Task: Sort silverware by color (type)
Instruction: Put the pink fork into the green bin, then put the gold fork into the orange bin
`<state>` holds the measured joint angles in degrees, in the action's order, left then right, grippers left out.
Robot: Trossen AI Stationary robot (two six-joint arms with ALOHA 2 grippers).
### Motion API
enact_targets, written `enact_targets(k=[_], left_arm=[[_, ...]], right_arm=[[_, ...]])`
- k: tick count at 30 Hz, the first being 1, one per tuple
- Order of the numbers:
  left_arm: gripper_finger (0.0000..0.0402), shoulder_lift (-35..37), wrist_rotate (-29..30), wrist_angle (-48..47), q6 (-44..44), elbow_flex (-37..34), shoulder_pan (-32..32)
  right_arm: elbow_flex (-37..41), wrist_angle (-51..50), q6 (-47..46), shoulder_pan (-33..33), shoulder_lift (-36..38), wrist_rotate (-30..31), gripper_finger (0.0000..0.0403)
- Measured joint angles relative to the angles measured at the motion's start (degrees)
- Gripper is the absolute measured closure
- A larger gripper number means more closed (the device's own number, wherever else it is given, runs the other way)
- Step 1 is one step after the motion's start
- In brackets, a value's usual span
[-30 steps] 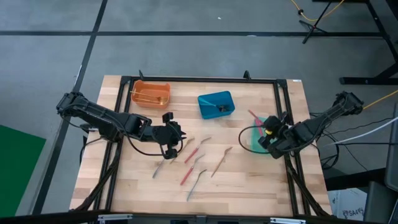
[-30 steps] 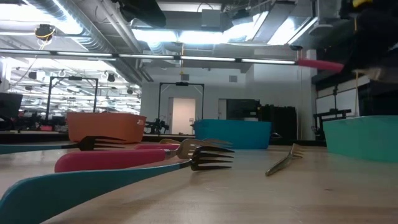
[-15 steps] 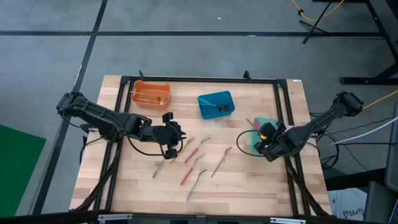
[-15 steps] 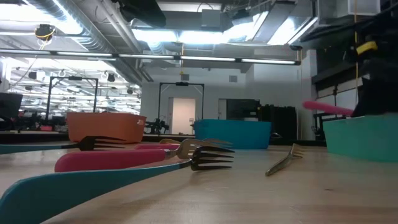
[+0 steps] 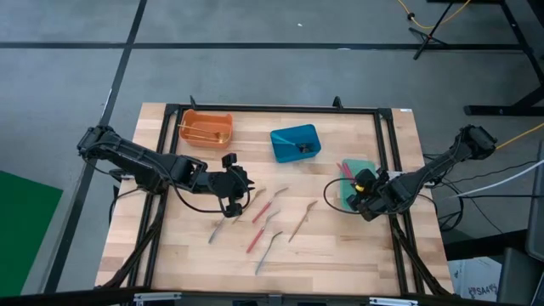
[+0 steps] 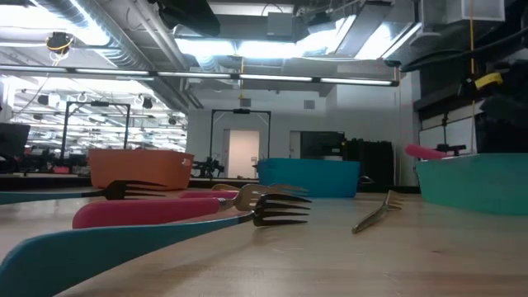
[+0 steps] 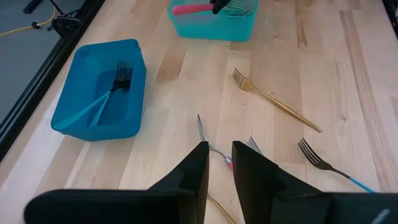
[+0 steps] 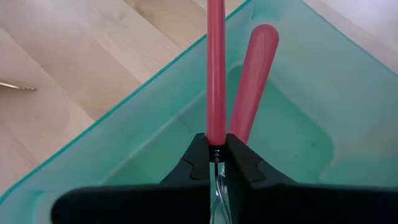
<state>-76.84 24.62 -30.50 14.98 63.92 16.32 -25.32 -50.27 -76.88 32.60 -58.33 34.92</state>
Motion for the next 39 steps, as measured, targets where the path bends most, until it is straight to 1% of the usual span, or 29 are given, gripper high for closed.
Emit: enact_targets(k=[11,14,20,25,32,39], left_arm=[[0.0337,0.0,0.0,0.01,0.13,0.0,0.01],[0.0337,0.0,0.0,0.02,0.13,0.0,0.0],[0.0337,0.0,0.0,0.02,0.13,0.0,0.01],[0.0337,0.0,0.0,0.01,0.7,0.0,0.0],[0.0337,0.0,-0.02,0.0,3.49,0.0,0.01],[0.0337,0.0,-0.2,0.04,8.08,0.0,0.02]], right_arm=[[-0.01,-0.8,0.8,0.0,0.0,-1.6,0.0393],[-0.02,-0.8,0.83,0.0,0.0,-1.93,0.0372],[0.0,-0.82,0.85,0.0,0.0,-2.05,0.0313],[-0.02,-0.82,0.86,0.0,0.0,-2.03,0.0288],[-0.02,-0.82,0.87,0.0,0.0,-2.03,0.0282],[-0.02,-0.8,0.87,0.0,0.0,-2.01,0.0281]])
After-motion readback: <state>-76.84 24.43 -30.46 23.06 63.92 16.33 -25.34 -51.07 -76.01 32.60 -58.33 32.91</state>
